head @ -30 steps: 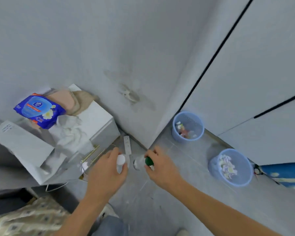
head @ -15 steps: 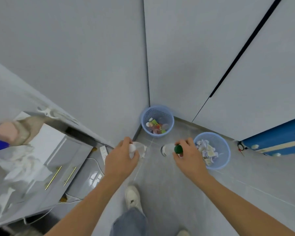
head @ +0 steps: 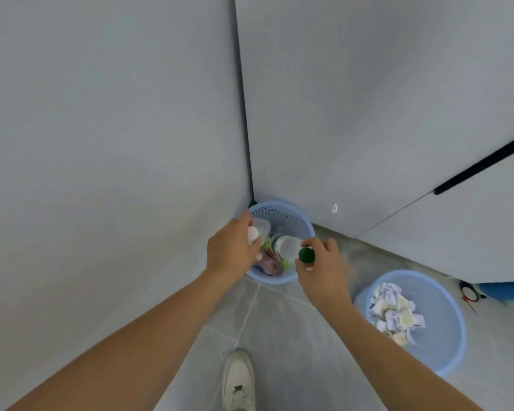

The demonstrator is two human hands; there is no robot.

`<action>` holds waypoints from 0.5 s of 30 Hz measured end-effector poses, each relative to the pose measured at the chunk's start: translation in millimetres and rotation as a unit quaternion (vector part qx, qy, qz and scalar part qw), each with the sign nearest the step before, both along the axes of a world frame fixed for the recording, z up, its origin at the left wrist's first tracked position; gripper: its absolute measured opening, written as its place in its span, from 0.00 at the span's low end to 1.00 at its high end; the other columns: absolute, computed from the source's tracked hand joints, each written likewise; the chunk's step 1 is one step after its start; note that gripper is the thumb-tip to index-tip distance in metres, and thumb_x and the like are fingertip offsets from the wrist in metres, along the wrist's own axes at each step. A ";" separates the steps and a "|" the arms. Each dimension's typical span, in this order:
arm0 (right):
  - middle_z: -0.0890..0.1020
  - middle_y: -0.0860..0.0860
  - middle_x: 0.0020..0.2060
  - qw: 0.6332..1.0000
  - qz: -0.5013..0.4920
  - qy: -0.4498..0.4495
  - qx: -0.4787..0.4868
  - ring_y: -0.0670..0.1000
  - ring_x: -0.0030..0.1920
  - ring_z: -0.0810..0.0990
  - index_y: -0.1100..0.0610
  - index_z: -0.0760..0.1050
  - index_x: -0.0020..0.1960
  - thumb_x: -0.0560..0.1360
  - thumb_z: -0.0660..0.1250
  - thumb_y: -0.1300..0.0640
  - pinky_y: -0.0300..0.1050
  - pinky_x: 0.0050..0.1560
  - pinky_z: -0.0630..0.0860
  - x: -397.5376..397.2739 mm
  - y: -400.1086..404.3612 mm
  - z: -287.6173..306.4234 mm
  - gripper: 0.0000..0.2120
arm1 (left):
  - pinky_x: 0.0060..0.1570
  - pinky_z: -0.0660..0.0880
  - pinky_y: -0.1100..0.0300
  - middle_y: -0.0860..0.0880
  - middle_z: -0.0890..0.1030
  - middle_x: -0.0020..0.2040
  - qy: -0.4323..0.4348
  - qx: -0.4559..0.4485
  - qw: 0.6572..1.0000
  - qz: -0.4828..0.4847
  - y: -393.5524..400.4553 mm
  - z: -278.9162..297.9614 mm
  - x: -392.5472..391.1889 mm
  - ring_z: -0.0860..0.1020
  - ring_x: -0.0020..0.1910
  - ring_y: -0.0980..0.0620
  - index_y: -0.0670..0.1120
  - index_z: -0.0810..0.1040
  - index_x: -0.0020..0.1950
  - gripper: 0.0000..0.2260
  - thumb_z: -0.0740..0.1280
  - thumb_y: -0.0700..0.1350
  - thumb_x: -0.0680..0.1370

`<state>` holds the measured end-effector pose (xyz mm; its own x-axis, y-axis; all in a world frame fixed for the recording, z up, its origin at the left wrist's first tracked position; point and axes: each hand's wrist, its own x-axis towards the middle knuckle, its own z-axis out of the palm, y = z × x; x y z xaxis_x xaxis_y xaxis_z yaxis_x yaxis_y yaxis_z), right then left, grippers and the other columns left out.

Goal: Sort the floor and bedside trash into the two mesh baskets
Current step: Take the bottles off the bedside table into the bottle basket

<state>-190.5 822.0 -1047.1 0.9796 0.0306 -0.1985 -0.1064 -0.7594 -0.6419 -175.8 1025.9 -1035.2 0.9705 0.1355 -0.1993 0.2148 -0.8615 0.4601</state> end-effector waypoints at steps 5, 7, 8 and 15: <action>0.71 0.52 0.54 0.999 -0.005 0.030 -0.009 0.54 0.44 0.77 0.56 0.75 0.61 0.75 0.72 0.61 0.50 0.47 0.80 18.0 -4.1 -54.7 0.15 | 0.40 0.76 0.51 0.49 0.80 0.49 0.051 0.017 0.998 -0.016 -16.8 -58.7 21.7 0.79 0.46 0.43 0.51 0.70 0.57 0.13 0.70 0.51 0.78; 0.71 0.53 0.54 0.999 0.008 0.033 -0.007 0.55 0.44 0.77 0.56 0.75 0.61 0.75 0.73 0.60 0.52 0.48 0.80 21.9 -4.7 -71.1 0.16 | 0.43 0.78 0.49 0.48 0.81 0.52 0.073 0.022 0.997 -0.028 -15.2 -78.6 21.8 0.80 0.49 0.43 0.51 0.70 0.59 0.15 0.71 0.52 0.77; 0.72 0.54 0.55 0.999 0.016 0.040 -0.012 0.55 0.45 0.77 0.56 0.75 0.62 0.75 0.72 0.60 0.52 0.48 0.80 23.3 -5.5 -77.2 0.16 | 0.43 0.78 0.49 0.47 0.81 0.53 0.080 0.025 0.996 -0.033 -15.3 -86.8 21.5 0.80 0.50 0.43 0.50 0.70 0.60 0.16 0.72 0.52 0.77; 0.74 0.56 0.60 0.992 0.097 0.042 -0.072 0.60 0.53 0.78 0.55 0.75 0.65 0.75 0.71 0.56 0.58 0.52 0.80 0.6 -5.4 -60.9 0.19 | 0.45 0.72 0.49 0.42 0.74 0.63 0.065 0.093 0.993 -0.029 -27.0 -59.8 1.4 0.72 0.62 0.40 0.48 0.69 0.70 0.26 0.71 0.55 0.75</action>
<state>-190.0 816.6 -1108.0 0.9377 0.1824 -0.2956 0.0019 -0.8538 -0.5206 -174.4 998.9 -1095.1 0.9455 0.1268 -0.2999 0.2096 -0.9418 0.2626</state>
